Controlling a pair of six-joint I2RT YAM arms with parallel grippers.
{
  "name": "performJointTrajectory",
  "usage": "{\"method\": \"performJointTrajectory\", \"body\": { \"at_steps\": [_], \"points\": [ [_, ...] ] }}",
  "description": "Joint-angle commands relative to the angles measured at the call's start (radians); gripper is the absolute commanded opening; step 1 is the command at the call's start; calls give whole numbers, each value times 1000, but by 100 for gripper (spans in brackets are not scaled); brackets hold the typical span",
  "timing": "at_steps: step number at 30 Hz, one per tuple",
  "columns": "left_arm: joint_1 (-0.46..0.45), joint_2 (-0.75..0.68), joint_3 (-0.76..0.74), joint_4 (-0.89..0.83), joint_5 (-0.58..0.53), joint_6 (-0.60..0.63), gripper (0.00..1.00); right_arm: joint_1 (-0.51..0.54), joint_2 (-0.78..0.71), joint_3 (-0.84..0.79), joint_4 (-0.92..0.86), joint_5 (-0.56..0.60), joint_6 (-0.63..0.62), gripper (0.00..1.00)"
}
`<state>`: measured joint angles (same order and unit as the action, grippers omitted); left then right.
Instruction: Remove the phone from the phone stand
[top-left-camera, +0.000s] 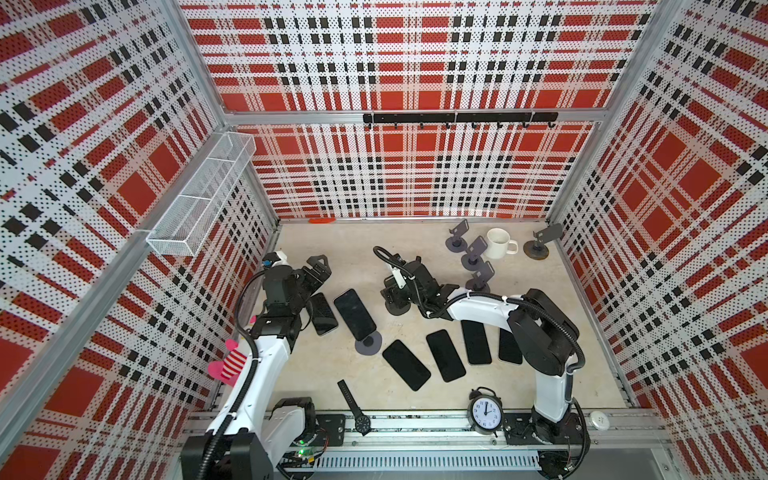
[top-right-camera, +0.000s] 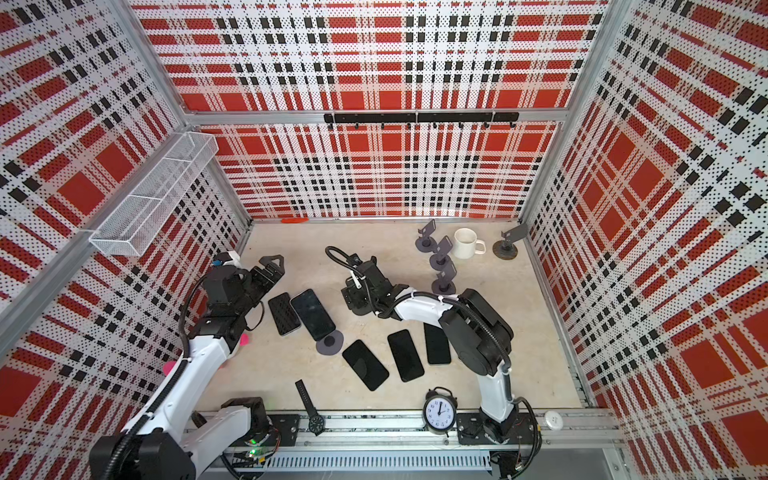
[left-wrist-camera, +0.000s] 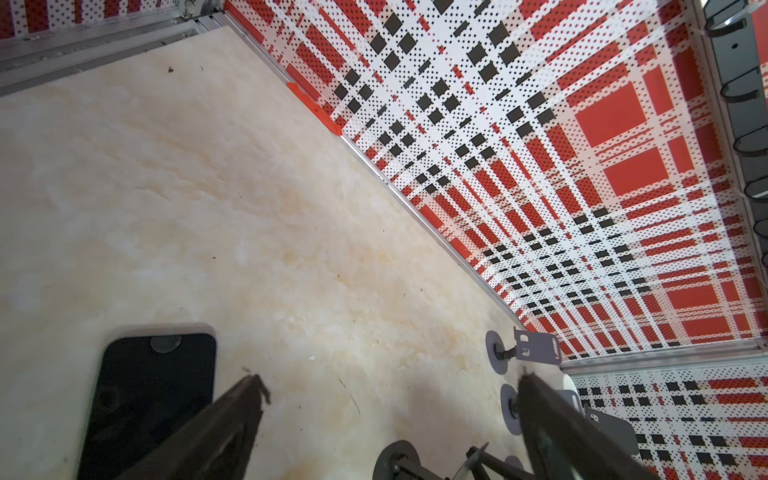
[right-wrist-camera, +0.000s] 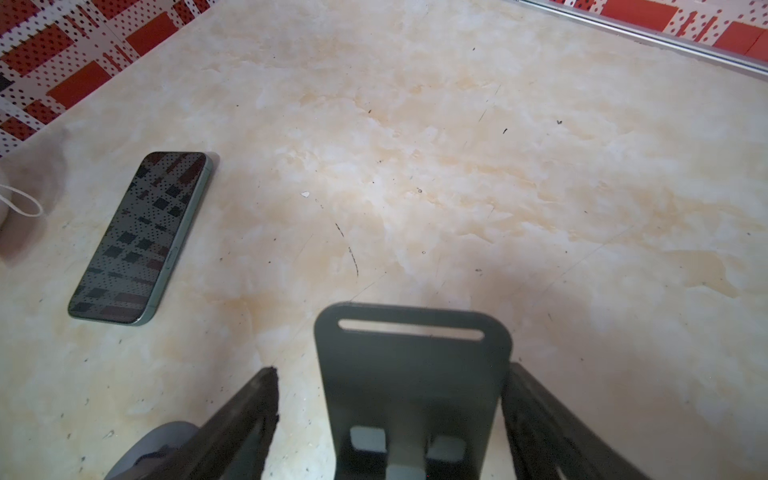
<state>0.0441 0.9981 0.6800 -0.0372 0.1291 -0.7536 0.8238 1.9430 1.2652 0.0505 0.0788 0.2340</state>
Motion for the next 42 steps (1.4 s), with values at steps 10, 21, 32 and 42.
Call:
{"method": "performJointTrajectory", "body": {
  "at_steps": [10, 21, 32, 42],
  "points": [
    [14, -23, 24, -2, 0, 22, 98, 12, 45, 7, 3, 55, 27, 75],
    [23, -26, 20, 2, 2, 19, 98, 12, 7, 6, -9, 81, 3, 63],
    [27, -32, 13, 2, 4, 17, 98, -73, -42, 9, -20, 99, -10, 61],
    [35, -40, 6, 1, 12, 19, 98, -246, -31, 45, -30, 123, 1, 61]
  ]
}}
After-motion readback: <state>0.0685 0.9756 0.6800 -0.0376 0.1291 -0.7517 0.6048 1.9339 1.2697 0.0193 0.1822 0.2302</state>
